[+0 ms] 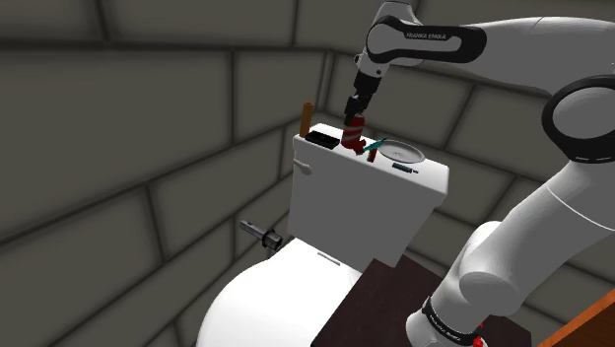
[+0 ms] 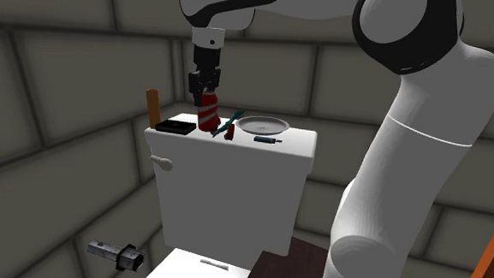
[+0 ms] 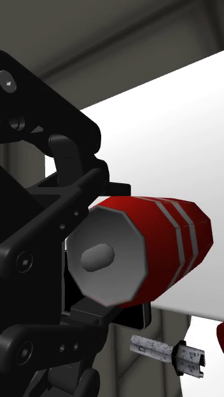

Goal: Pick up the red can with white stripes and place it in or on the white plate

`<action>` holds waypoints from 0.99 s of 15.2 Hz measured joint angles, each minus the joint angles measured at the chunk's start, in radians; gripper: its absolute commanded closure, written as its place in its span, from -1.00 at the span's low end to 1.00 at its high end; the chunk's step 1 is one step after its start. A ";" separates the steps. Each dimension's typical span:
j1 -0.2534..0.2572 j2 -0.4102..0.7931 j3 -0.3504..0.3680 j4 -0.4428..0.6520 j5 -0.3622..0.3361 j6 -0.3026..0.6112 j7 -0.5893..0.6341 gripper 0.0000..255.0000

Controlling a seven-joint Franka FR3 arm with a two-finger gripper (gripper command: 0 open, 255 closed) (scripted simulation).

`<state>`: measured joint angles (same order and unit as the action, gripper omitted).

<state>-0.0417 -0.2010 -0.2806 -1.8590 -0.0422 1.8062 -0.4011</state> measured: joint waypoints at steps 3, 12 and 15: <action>0.000 0.000 0.000 0.000 0.000 0.000 0.000 1.00; 0.001 0.007 0.000 0.064 0.002 -0.057 -0.002 1.00; 0.002 0.022 0.000 0.115 0.006 -0.094 -0.002 1.00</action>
<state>-0.0394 -0.1793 -0.2802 -1.7443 -0.0358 1.7125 -0.4035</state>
